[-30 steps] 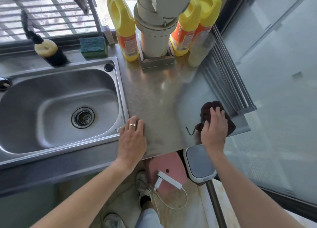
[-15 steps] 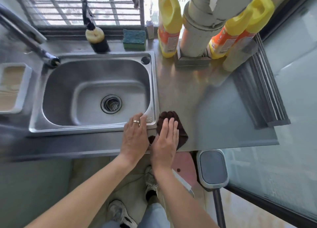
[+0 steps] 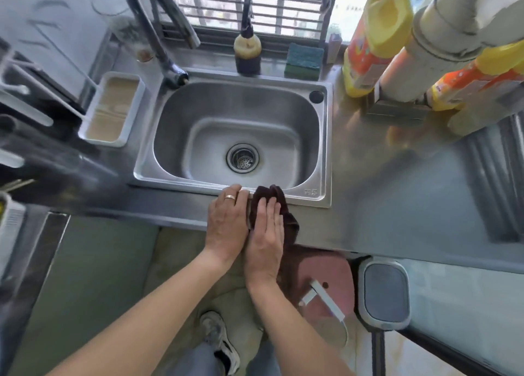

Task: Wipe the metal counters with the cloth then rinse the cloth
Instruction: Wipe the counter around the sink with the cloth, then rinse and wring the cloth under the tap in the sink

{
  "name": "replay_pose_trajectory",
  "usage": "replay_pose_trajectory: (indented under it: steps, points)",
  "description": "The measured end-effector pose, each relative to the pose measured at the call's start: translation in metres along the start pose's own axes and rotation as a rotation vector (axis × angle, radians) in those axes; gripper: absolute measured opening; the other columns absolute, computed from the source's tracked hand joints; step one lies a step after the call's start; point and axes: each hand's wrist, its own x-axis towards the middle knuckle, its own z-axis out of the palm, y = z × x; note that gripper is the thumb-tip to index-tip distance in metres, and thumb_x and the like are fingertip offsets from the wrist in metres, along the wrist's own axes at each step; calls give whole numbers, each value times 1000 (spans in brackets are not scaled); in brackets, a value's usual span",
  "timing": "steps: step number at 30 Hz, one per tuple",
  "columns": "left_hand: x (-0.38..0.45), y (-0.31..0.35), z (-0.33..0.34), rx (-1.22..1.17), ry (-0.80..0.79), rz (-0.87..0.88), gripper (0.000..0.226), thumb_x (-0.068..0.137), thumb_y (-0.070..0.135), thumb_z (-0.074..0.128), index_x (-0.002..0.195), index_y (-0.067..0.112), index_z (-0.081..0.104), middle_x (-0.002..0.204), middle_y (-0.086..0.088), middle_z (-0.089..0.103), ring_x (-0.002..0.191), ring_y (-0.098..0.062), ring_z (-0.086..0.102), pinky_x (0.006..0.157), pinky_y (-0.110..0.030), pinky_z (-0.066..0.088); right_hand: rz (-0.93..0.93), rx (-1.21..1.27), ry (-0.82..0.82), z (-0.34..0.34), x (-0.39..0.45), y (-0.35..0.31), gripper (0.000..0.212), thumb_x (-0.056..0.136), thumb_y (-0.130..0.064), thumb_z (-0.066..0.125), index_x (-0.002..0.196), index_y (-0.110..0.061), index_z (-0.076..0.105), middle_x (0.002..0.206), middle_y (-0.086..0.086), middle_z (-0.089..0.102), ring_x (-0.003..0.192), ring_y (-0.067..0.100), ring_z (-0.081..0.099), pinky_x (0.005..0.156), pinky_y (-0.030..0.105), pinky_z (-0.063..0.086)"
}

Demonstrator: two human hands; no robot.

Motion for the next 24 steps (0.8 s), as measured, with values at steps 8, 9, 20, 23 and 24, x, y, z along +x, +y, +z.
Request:
replay_pose_trajectory:
  steps: [8, 9, 20, 23, 24]
  points:
    - [-3, -86, -24, 44, 35, -155, 39, 85, 8, 63, 123, 11, 60, 129, -8, 57, 121, -28, 52, 95, -43, 44, -191, 130, -115, 36, -4, -58, 57, 89, -7, 40, 143, -11, 59, 150, 10, 57, 142, 22, 50, 119, 41, 38]
    - [-4, -94, -26, 46, 52, -163, 36, 86, 8, 60, 122, 10, 60, 129, -9, 58, 120, -29, 54, 94, -44, 46, -206, 148, -129, 40, -4, -66, 58, 88, -6, 41, 142, -11, 60, 149, 10, 58, 141, 23, 51, 119, 40, 39]
    - [-12, -177, -59, -131, 194, -254, 37, 76, 4, 55, 112, 8, 62, 117, -13, 59, 106, -35, 55, 83, -47, 47, 256, 580, -491, 27, 45, -149, 24, 94, -11, 52, 105, -16, 73, 100, 2, 76, 95, 20, 66, 90, 33, 50]
    - [-1, -180, -74, -147, 268, -209, 40, 82, 13, 35, 110, 7, 63, 113, -12, 60, 103, -33, 55, 82, -46, 47, 519, 700, -410, 12, 82, -149, 18, 92, -20, 54, 93, -15, 71, 92, 2, 73, 92, 23, 65, 94, 45, 54]
    - [6, -178, -77, -149, 273, -208, 39, 81, 8, 38, 111, 6, 63, 113, -12, 61, 103, -32, 55, 83, -45, 48, 621, 768, -385, 8, 97, -145, 18, 88, -25, 56, 90, -16, 72, 92, 3, 73, 93, 25, 66, 96, 49, 55]
